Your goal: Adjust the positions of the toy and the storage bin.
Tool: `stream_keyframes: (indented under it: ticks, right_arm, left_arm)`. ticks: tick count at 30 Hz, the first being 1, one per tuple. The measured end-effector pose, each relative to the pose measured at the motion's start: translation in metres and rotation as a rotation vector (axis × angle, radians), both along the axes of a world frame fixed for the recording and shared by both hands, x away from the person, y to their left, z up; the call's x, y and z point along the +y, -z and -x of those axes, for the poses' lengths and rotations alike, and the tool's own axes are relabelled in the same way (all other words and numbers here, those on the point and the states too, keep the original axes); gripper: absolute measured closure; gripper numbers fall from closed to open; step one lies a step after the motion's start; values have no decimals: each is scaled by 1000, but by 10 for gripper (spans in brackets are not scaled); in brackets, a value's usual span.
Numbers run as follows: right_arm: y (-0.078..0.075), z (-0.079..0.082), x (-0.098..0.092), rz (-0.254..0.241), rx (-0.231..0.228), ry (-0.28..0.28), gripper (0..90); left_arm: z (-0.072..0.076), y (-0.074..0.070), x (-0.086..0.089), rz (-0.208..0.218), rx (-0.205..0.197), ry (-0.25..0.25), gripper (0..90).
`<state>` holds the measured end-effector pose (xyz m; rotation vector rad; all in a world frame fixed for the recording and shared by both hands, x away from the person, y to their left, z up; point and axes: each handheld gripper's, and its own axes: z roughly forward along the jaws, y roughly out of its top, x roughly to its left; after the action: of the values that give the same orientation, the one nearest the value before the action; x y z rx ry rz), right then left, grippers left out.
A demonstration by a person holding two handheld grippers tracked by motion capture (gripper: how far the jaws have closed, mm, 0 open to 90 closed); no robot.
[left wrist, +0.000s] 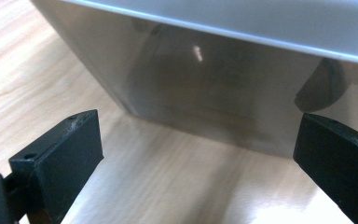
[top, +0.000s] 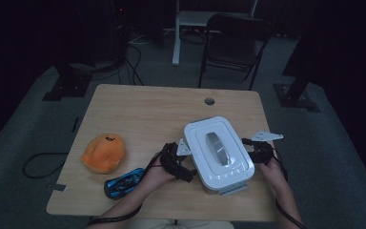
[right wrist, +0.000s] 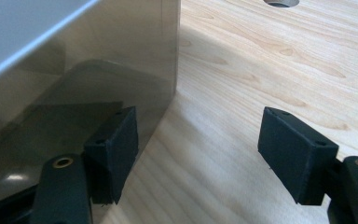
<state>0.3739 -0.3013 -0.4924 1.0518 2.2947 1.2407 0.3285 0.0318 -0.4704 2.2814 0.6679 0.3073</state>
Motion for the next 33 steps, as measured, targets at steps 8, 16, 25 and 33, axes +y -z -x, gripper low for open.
stream_keyframes:
  ticks: [8,16,25,33]
  right_arm:
    - [4,7,-10,-37,9,-2,281]
    - [-2,13,-28,-61,17,101,204]
    - [-32,34,-49,-115,25,225,140]
    - [-71,58,-50,-243,-12,242,128]
  left_arm:
    - [12,3,-10,-4,15,74,3]
    - [14,16,2,18,43,63,4]
    - [21,34,12,-17,61,109,5]
    - [25,47,19,-41,83,116,5]
